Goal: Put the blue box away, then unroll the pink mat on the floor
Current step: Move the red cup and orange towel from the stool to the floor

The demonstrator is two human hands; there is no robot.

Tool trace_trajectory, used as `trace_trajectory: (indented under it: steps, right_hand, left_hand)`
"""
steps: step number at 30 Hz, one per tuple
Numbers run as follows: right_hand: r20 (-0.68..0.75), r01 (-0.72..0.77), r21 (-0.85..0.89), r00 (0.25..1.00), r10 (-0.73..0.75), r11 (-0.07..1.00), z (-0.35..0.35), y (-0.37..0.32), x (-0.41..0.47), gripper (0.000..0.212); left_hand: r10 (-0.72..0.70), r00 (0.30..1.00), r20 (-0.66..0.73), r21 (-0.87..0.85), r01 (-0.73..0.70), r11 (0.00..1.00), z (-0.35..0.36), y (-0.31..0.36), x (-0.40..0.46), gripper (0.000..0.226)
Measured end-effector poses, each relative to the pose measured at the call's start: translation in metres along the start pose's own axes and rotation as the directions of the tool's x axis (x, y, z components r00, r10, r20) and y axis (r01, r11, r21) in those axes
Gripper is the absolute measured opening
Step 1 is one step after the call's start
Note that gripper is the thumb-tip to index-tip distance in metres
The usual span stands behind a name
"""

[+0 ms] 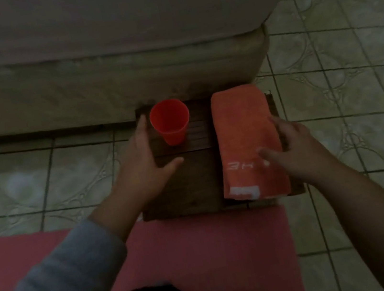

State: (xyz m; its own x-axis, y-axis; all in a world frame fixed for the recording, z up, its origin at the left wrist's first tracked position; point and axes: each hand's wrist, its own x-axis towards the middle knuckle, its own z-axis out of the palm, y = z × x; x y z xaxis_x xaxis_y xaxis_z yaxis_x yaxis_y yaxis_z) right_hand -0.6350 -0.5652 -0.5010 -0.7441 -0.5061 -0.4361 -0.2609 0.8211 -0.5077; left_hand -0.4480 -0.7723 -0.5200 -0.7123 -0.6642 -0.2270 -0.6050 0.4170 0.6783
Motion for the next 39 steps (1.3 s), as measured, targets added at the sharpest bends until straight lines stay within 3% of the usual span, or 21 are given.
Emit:
trace_trajectory:
  steps: [3, 7, 10, 16, 22, 26, 39]
  right_hand:
    - [-0.015, 0.027, 0.066, 1.0, -0.026, 0.997, 0.022, 0.024, 0.035, 0.098]
    - [-0.023, 0.12, 0.338, 0.993, -0.119, 0.933, 0.037, 0.036, 0.05, 0.109]
    - [0.006, 0.141, 0.492, 0.986, -0.166, 0.859, 0.043, 0.031, 0.051, 0.112]
    - [0.025, 0.1, 0.626, 0.989, -0.148, 0.773, 0.054, 0.015, 0.049, 0.112]
    - [0.085, 0.101, 0.645, 0.976, -0.202, 0.758, 0.081, -0.017, 0.047, 0.112]
    - [0.083, 0.126, 0.584, 0.973, -0.214, 0.802, 0.101, -0.042, 0.045, 0.111]
    - [0.09, 0.146, 0.64, 0.961, -0.262, 0.754, 0.15, -0.092, 0.038, 0.117]
  left_hand:
    - [0.104, 0.994, -0.035, -0.131, -0.108, 0.985, 0.031, -0.032, 0.034, 0.128]
    - [0.174, 0.981, -0.082, -0.287, -0.19, 0.939, 0.055, -0.052, 0.058, 0.135]
    - [0.183, 0.974, -0.135, -0.362, -0.22, 0.906, 0.059, -0.054, 0.065, 0.133]
    - [0.17, 0.968, -0.187, -0.462, -0.239, 0.854, 0.055, -0.046, 0.07, 0.111]
    - [0.171, 0.959, -0.228, -0.455, -0.26, 0.852, 0.035, -0.057, 0.06, 0.1]
    - [0.131, 0.946, -0.297, -0.451, -0.26, 0.854, 0.013, -0.08, 0.048, 0.095]
    - [-0.041, 0.925, -0.378, -0.457, -0.148, 0.877, -0.022, -0.151, 0.022, 0.092]
